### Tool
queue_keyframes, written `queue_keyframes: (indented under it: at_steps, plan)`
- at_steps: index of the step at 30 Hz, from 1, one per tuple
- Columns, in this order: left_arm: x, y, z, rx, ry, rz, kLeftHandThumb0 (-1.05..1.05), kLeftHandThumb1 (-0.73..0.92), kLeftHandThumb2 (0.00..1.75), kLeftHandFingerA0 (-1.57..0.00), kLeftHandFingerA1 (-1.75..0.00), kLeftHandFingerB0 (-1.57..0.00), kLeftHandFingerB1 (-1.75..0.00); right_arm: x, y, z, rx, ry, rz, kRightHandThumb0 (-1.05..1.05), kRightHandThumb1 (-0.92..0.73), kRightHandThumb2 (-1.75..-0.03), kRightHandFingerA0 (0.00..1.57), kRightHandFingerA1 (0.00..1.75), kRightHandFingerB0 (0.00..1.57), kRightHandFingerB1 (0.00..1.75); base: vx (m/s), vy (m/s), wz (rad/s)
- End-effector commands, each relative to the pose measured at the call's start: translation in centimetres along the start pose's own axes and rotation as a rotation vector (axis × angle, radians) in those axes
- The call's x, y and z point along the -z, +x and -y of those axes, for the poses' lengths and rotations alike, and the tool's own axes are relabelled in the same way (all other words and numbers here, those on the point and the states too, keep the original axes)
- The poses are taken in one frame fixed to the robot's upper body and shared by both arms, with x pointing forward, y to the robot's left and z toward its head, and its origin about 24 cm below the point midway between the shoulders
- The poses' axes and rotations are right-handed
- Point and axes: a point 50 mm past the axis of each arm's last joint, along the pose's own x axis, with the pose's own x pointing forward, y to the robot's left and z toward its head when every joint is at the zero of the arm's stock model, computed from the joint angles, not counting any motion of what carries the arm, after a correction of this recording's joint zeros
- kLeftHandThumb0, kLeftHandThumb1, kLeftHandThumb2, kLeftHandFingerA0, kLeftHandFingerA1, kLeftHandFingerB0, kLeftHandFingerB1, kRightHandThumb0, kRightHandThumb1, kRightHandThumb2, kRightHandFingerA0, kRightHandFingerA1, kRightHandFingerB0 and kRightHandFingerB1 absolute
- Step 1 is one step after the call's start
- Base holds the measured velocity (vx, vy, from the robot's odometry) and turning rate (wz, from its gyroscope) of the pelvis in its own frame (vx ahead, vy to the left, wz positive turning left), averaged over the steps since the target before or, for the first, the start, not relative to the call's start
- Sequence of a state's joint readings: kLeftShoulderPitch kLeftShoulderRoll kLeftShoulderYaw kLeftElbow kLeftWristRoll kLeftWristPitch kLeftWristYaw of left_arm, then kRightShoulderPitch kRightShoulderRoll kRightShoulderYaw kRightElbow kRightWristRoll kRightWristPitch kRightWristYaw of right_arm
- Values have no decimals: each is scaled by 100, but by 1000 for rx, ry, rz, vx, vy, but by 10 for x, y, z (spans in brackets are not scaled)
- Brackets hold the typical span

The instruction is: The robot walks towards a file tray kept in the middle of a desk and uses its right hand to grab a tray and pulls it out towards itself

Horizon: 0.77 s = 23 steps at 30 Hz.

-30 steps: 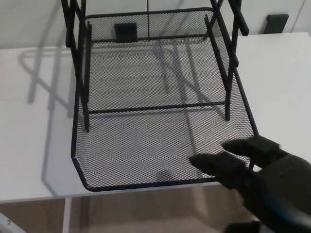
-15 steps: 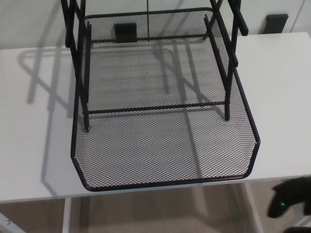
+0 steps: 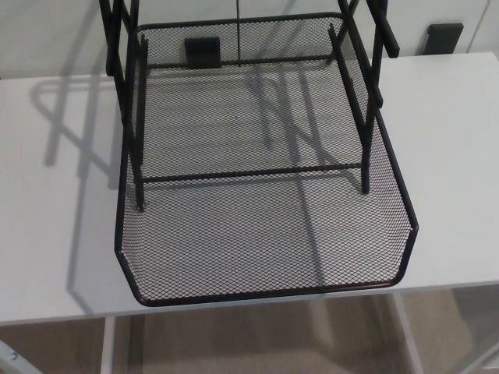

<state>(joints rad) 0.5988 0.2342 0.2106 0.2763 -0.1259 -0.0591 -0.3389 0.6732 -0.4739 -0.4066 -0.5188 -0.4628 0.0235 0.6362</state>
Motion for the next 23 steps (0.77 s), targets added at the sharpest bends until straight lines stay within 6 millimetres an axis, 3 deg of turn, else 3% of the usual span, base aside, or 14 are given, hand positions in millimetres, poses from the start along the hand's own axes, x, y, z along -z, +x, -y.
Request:
queue_keyframes:
  at_steps: [1, 2, 3, 4, 5, 6, 7, 9, 10, 12, 13, 19, 20, 23]
  plan:
    - [-15, 2, -16, -31, 12, 10, -32, 52, 67, -52, -48, -46, -45, 116, -19, -147, -315, 678, -341, -6, -38, -52, 83, 88, 92, 82, 0, 0, 0]
    - [-15, 1, -15, -29, 12, 9, -32, 52, 67, -52, -48, -46, -45, 117, -19, -149, -319, 679, -351, -6, -38, -52, 83, 88, 92, 82, 0, 0, 0]
    - [-15, 2, -15, -28, 9, 14, -32, 52, 67, -54, -49, -46, -46, 119, -9, -172, -350, 713, -442, -8, -40, -51, 95, 91, 87, 66, 0, 0, 0]
    - [-15, 3, -15, -28, 12, 17, -32, 52, 67, -54, -49, -46, -46, 117, -2, -186, -351, 750, -465, -22, -36, -55, 93, 74, 70, 58, 0, 0, 0]
    - [-15, 3, -15, -28, 14, 18, -32, 52, 67, -54, -49, -46, -46, 116, 1, -191, -344, 753, -479, -22, -36, -55, 93, 74, 70, 58, 0, 0, 0]
    - [-14, 4, -13, -33, -2, 13, -32, 51, 67, -54, -49, -47, -46, 109, 8, -199, -320, 811, -489, -20, -43, -52, 68, 55, 50, 46, 0, 0, 0]
    - [-13, 4, -12, -35, -8, 13, -32, 51, 67, -54, -49, -47, -46, 107, 11, -201, -316, 832, -485, -20, -43, -52, 68, 55, 50, 46, 0, 0, 0]
    - [-7, 2, -8, -33, -22, 3, -32, 51, 67, -54, -49, -46, -46, 106, 15, -200, -312, 851, -480, -25, -45, -53, 44, 47, 34, 39, 0, 0, 0]
    - [-4, 4, -8, -34, -28, -4, -32, 52, 66, -53, -48, -43, -44, 94, 24, -192, -286, 842, -426, -22, -33, -86, 10, 53, 7, 50, 0, 0, 0]
    - [-8, 8, -9, -41, -36, 12, -30, 52, 65, -53, -47, -44, -44, 83, 37, -182, -254, 830, -366, -19, -37, -88, 10, 54, 7, 51, 0, 0, 0]
    - [-10, 9, -10, -45, -38, 15, -18, 58, 57, -54, -42, -45, -38, 76, 43, -179, -222, 828, -328, -19, -46, -54, 26, 47, 24, 37, 0, 0, 0]
    - [-12, 9, -20, -57, -45, -8, -12, 57, 58, -37, -39, -36, -35, 44, 60, -172, -148, 780, -188, -23, -43, -56, 26, 49, 24, 41, 0, 0, 0]
    - [-8, 10, -25, -65, -56, -29, -8, 38, 84, -25, -53, -23, -50, 39, 63, -178, -153, 767, -186, -26, -41, -56, 27, 49, 23, 41, 0, 0, 0]
    - [-3, 6, -29, -68, -55, -44, -9, 38, 83, -26, -53, -23, -50, 35, 63, -187, -172, 762, -194, -24, -41, -56, 29, 50, 23, 41, 0, 0, 0]
